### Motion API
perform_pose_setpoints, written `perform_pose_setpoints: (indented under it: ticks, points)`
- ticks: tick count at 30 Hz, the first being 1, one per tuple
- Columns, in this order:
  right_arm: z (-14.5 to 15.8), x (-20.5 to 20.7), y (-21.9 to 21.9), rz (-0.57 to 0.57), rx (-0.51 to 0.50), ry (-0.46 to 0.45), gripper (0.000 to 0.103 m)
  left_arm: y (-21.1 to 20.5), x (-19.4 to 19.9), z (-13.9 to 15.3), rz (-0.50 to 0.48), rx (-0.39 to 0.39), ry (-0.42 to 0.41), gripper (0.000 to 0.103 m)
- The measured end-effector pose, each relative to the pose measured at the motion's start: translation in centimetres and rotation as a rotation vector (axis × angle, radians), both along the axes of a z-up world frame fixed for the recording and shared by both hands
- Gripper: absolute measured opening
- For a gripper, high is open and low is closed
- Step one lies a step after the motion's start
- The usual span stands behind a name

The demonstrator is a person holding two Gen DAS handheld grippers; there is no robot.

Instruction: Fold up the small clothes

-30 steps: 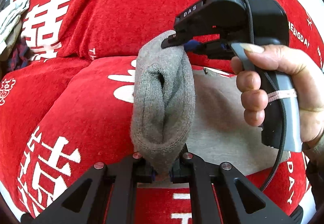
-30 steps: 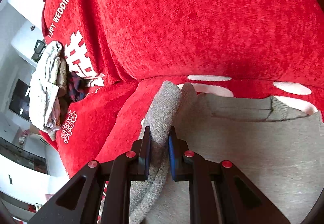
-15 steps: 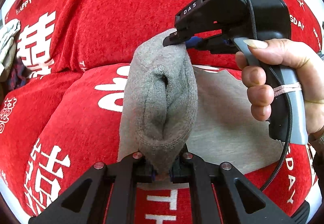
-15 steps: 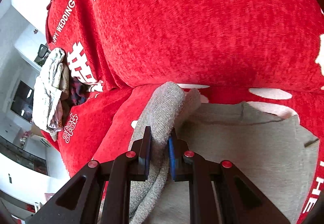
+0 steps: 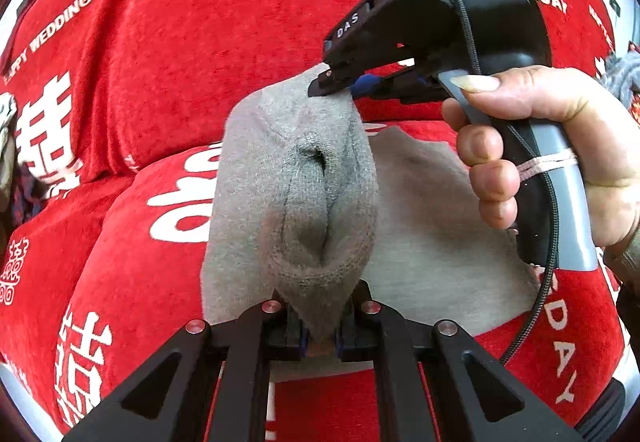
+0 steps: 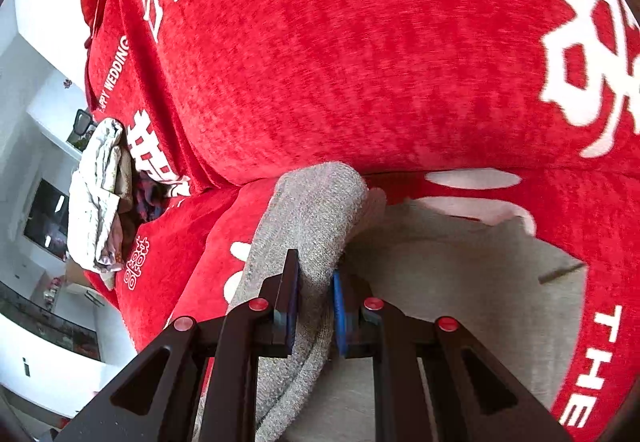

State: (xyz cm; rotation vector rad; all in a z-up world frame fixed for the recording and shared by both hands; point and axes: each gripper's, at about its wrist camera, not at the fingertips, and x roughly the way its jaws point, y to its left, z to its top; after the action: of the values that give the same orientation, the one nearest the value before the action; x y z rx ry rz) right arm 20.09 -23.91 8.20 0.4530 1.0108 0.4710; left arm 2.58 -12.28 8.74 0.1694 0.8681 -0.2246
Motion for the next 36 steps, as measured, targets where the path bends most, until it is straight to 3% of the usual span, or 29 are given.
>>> perform_pose_setpoints:
  ticks: [16,36]
  points:
    - [-0.7,-1.6,-7.4,-0.031,-0.004,-0.026,0.016,-7.6,0.0,-0.5,-0.122,0.053,0.014,0.01]
    - [-4.2,-3.5,-13.0,-0.101,0.02,0.003,0.016,-9.6,-0.1,-2.1,-0.183,0.127,0.057,0.01]
